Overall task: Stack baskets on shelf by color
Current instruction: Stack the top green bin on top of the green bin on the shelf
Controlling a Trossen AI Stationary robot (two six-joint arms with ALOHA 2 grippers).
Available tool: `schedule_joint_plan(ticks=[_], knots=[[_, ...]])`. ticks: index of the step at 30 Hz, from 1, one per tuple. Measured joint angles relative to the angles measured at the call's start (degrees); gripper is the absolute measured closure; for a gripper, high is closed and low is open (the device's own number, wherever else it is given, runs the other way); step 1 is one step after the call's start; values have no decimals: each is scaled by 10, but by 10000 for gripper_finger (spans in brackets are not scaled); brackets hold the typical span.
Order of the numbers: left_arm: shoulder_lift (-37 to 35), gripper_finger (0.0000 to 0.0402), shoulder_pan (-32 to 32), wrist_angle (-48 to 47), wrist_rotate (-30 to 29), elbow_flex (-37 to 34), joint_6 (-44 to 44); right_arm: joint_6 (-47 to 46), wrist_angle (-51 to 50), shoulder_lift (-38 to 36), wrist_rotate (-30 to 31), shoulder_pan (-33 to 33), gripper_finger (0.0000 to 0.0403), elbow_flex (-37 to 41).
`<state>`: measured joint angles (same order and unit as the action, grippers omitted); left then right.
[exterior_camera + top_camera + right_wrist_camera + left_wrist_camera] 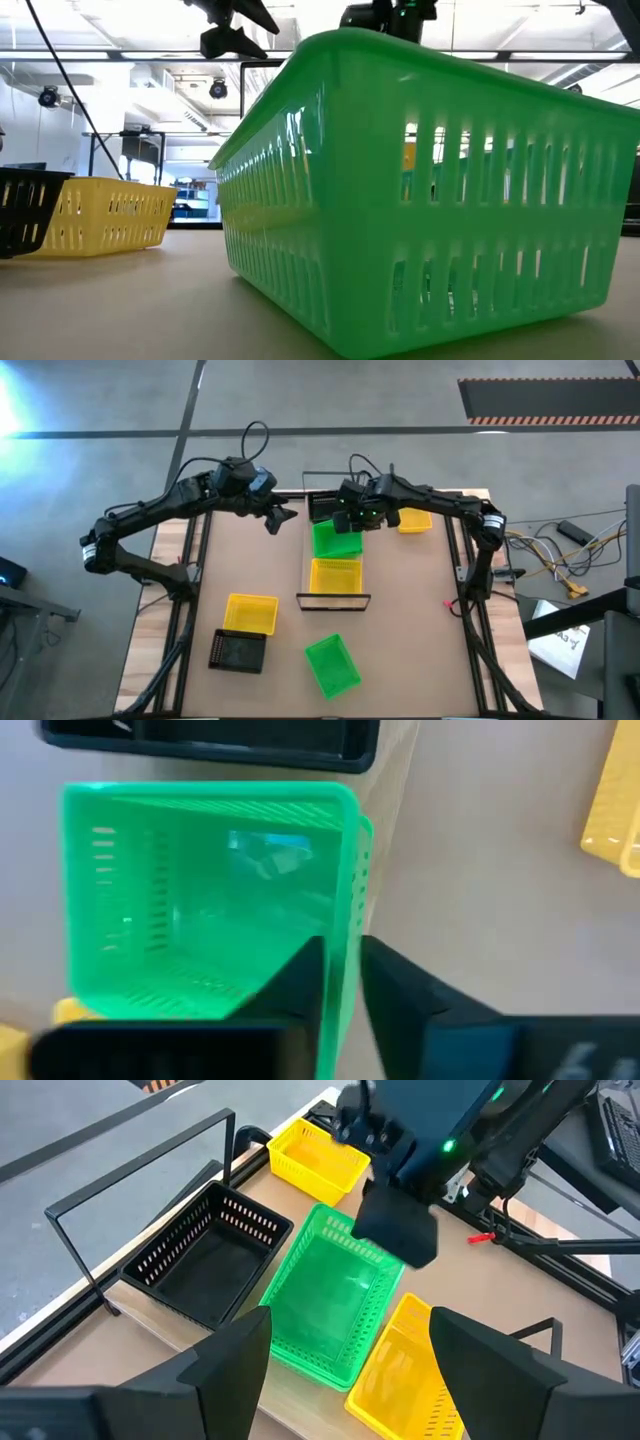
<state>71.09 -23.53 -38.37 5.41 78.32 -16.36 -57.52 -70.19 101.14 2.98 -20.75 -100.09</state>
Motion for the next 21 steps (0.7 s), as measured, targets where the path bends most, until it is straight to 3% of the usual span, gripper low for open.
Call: schedule_joint_plan(ticks=[3, 13, 17, 21], knots=[[0, 144, 0, 2, 0, 0, -12, 11, 7, 12, -4, 0, 387, 0], [0, 144, 0, 4, 0, 0, -18, -4, 1, 10, -13, 0, 384, 0], [0, 144, 0, 4, -1, 0, -28, 3, 5, 18, -14, 2, 351, 3], [0, 144, 0, 4, -1, 0, -28, 25, 6, 21, -11, 1, 287, 4]])
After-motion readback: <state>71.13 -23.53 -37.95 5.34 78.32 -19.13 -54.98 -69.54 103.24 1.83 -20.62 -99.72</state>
